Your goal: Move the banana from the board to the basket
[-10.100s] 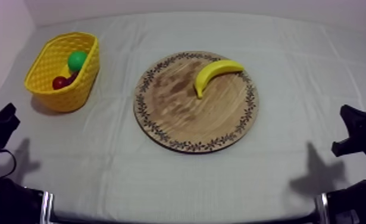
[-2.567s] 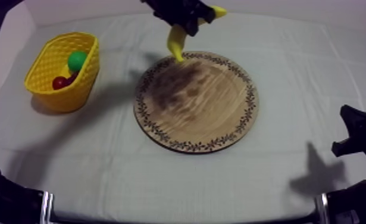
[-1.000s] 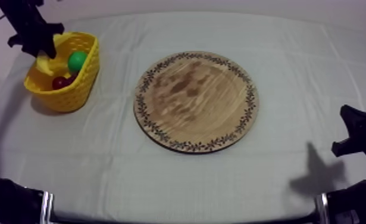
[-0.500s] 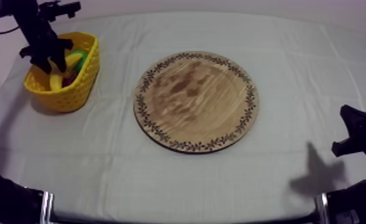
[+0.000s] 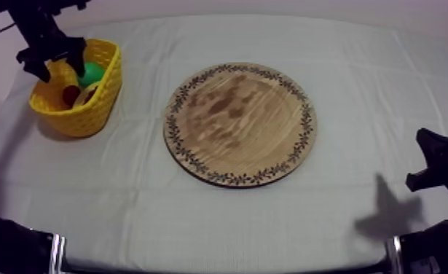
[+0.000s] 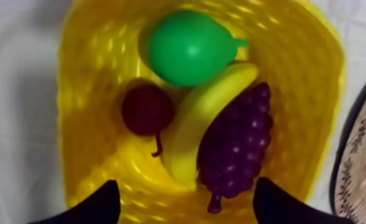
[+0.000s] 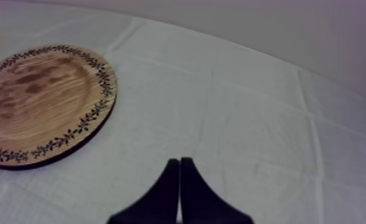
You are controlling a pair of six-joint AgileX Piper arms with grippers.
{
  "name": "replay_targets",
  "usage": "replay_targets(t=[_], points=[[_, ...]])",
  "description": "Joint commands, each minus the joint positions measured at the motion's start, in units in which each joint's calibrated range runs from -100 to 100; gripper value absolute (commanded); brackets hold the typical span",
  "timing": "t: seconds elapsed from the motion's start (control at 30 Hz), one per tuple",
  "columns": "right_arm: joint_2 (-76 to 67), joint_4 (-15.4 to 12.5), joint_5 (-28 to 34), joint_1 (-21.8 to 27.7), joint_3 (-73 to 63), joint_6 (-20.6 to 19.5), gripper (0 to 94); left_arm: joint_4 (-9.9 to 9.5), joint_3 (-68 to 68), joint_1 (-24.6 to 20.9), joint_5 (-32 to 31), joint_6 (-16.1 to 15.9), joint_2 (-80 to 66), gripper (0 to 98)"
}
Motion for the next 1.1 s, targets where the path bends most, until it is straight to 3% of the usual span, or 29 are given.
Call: replay_targets(t=[0.0,0.23,0.5,0.8,1.07], points=[[0.0,0.0,0.0,0.0,0.1,0.0,0.2,-0.24,1.2,0.4,-2.0,1.1,-4.4,80.5],[0.0,0.0,0.0,0.0,0.1,0.0,0.2,-1.49,11.4,1.6,-12.6,1.4,-18.2,67.3],[0.0,0.0,0.0,0.0,0.1,0.0,0.2,-0.48,30.8,1.9,-28.3,-2.1,-37.7,50.9],[0.0,0.0,0.0,0.0,0.1,0.0,0.2,0.05,55.8,5.1,-43.8,-2.3,-63.9,29.7],[0.0,0.0,0.0,0.0,0.1,0.0,0.2,0.59,72.8,5.0,-48.0,0.7,-84.4,15.5]])
